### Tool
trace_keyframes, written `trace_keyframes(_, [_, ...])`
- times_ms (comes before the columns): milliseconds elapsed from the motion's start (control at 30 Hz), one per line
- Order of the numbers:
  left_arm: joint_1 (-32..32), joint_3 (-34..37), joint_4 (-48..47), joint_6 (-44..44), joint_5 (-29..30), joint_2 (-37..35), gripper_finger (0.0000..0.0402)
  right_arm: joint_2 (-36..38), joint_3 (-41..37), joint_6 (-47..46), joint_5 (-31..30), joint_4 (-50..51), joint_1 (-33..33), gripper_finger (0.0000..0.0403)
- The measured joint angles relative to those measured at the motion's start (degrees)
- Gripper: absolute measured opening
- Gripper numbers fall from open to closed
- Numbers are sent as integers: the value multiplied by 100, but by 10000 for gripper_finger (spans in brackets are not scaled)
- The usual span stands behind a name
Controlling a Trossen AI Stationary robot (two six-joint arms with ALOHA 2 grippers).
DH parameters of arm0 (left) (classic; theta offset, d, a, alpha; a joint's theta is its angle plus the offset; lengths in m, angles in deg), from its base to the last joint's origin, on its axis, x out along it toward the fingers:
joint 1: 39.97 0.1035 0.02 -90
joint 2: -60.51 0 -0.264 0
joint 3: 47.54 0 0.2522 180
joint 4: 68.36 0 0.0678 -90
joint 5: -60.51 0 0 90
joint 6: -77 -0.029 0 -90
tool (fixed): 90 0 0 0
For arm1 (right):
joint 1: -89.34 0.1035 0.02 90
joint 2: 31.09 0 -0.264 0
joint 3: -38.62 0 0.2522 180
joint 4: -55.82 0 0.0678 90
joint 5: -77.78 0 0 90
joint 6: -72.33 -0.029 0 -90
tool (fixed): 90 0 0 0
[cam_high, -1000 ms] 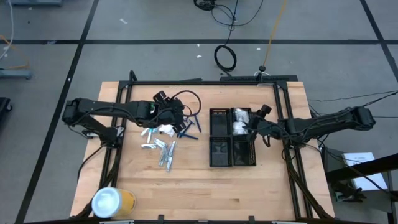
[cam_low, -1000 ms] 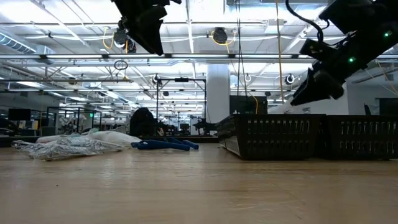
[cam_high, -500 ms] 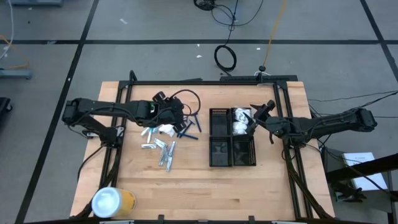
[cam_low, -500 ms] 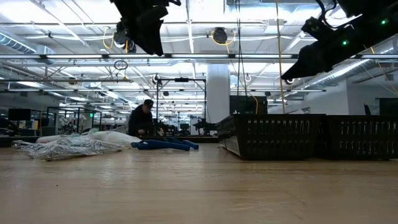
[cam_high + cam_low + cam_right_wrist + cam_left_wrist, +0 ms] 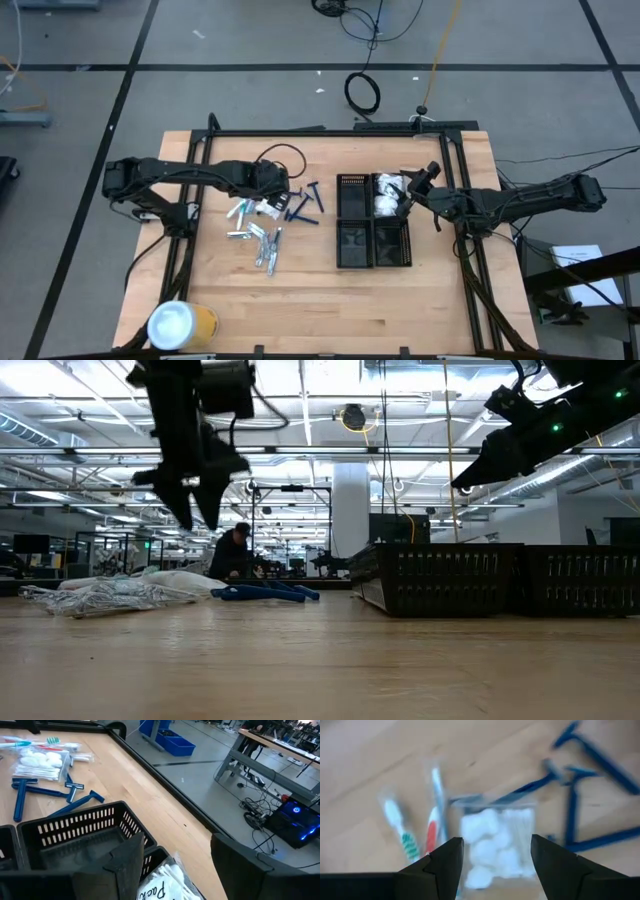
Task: Pick & Place Travel size toiletries
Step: Put the cotton pack into the top right black basket
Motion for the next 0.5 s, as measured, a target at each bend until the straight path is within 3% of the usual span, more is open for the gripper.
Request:
trace_keyframes(200, [125, 719, 971, 80, -725, 1, 227, 0, 0, 0, 9, 0, 0, 213])
trace_keyframes(500, [125, 1095, 1194, 186, -752, 2, 227, 0, 0, -87, 11, 0, 0, 212])
